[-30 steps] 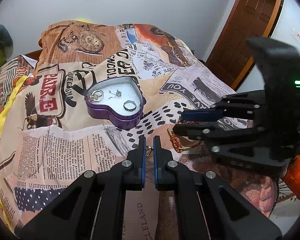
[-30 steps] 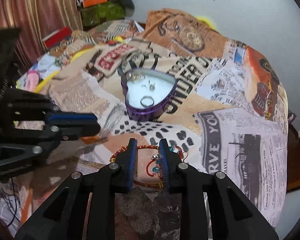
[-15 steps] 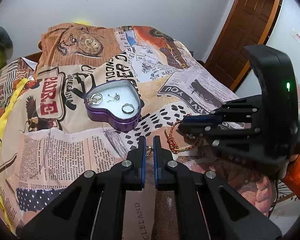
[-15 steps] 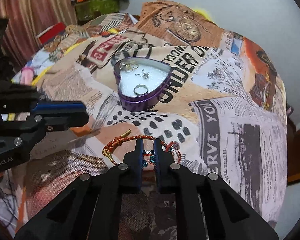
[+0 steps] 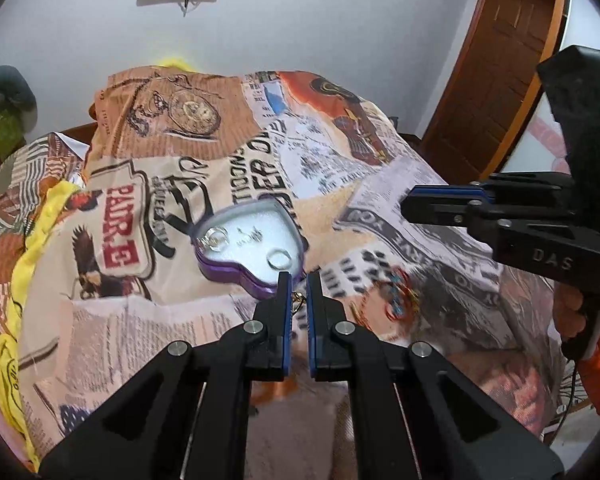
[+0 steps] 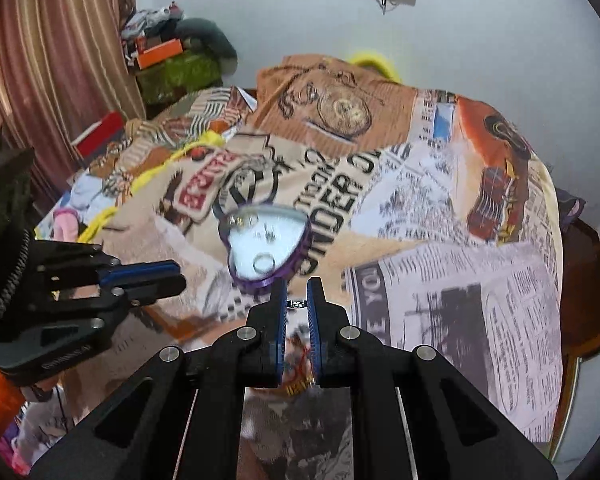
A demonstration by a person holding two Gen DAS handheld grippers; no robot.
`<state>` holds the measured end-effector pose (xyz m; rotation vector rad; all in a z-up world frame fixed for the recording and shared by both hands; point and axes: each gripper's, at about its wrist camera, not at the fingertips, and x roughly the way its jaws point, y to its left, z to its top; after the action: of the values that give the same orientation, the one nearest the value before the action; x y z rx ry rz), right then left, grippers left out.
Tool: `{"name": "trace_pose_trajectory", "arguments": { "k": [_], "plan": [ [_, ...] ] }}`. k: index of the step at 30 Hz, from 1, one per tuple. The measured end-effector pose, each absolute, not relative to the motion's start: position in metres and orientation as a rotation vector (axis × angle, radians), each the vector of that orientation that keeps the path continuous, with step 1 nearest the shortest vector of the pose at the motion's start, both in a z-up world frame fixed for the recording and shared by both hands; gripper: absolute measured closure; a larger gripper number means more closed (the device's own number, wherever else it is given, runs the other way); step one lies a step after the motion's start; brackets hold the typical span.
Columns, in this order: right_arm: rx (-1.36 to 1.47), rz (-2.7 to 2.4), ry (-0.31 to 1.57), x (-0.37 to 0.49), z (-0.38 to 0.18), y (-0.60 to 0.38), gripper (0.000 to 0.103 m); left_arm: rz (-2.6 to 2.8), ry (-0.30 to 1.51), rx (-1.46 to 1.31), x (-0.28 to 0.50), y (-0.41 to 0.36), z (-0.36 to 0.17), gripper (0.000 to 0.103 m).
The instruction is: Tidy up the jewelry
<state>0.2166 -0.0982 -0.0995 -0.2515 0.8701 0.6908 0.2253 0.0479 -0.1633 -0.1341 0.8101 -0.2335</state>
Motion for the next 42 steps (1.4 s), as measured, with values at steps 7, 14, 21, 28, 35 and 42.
{"name": "trace_pose_trajectory", "arguments": {
  "k": [7,14,21,28,35,42],
  "plan": [
    [-0.225,0.702,0.865,0.238,-0.099,-0.076,0.094,-0.204,0.811,-0.137,0.257,0.064,-0.162,0.098],
    [-0.197,0.722,0.947,0.267,-0.118,-0.052,0.094,-0.211,0.860,-0.156,0.290,0.069,-0.179,0.098],
    [-0.182,0.726,1.049,0.287,-0.139,-0.039,0.094,-0.237,0.914,-0.154,0.306,0.062,-0.202,0.098],
    [-0.183,0.732,1.114,0.293,-0.156,-0.032,0.094,-0.239,0.936,-0.139,0.311,0.058,-0.214,0.098],
    [-0.129,0.769,1.135,0.296,-0.157,-0.034,0.094,-0.236,0.925,-0.139,0.310,0.059,-0.213,0.098],
    [-0.146,0.746,1.145,0.296,-0.154,-0.032,0.092,-0.235,0.915,-0.134,0.305,0.060,-0.202,0.097]
  ]
}}
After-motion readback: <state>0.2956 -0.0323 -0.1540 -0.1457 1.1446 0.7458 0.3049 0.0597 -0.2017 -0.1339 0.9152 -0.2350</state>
